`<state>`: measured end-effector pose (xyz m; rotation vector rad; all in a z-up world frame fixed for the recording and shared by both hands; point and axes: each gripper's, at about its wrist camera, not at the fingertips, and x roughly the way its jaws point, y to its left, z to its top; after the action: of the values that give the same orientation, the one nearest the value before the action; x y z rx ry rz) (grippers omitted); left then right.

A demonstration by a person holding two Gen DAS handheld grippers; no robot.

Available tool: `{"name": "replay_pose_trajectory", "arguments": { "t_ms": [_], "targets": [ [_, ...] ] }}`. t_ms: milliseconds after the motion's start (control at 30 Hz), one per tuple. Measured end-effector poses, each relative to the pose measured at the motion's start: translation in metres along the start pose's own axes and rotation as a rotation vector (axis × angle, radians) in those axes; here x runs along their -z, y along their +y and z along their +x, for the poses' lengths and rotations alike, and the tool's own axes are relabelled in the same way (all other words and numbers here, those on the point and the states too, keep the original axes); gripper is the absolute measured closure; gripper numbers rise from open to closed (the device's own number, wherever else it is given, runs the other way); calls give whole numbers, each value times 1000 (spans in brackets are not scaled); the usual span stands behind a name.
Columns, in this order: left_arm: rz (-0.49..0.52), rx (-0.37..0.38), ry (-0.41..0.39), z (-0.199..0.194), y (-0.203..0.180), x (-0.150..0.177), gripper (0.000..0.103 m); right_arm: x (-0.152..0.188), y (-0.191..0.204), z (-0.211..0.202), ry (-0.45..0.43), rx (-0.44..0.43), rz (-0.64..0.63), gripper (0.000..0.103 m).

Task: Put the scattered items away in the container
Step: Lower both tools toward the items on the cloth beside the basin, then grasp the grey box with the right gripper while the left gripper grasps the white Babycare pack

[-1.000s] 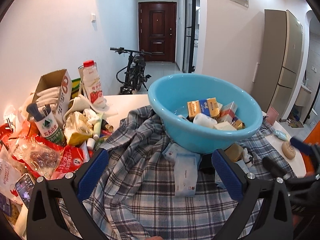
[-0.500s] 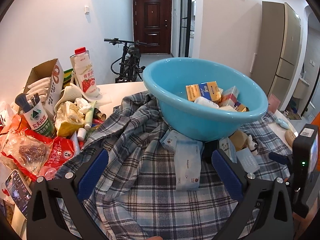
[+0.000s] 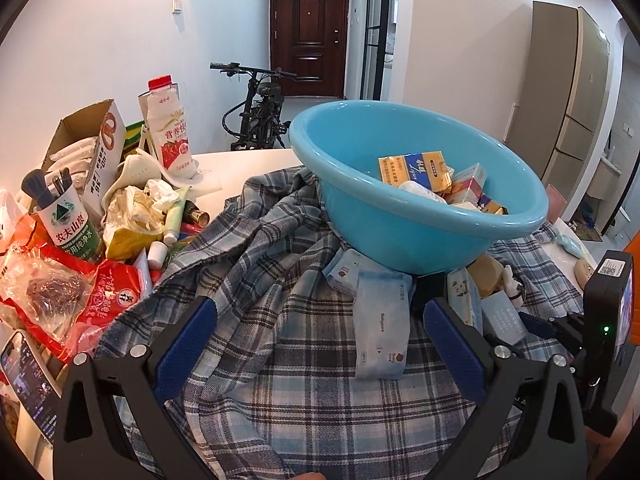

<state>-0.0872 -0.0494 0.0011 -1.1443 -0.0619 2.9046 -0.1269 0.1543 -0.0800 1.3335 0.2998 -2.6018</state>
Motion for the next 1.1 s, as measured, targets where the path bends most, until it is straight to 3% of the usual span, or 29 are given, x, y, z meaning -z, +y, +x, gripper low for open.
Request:
{"name": "replay_pose_trajectory", "arguments": {
  "t_ms": [400,967,1067,1100],
  "targets": [
    [-9,41,37,5,-4,12,0,9,-13,-22,-55,-33,57,54],
    [13,56,155,61,-34,23,0,18,-42,-39,-109,-116,126,54],
    [30,38,166,68,-39,26,4,18,-48,-41,-115,-127,129,54],
    [36,33,171,70,-40,27,10,17,-50,-41,-113,-139,130,54]
  ]
}}
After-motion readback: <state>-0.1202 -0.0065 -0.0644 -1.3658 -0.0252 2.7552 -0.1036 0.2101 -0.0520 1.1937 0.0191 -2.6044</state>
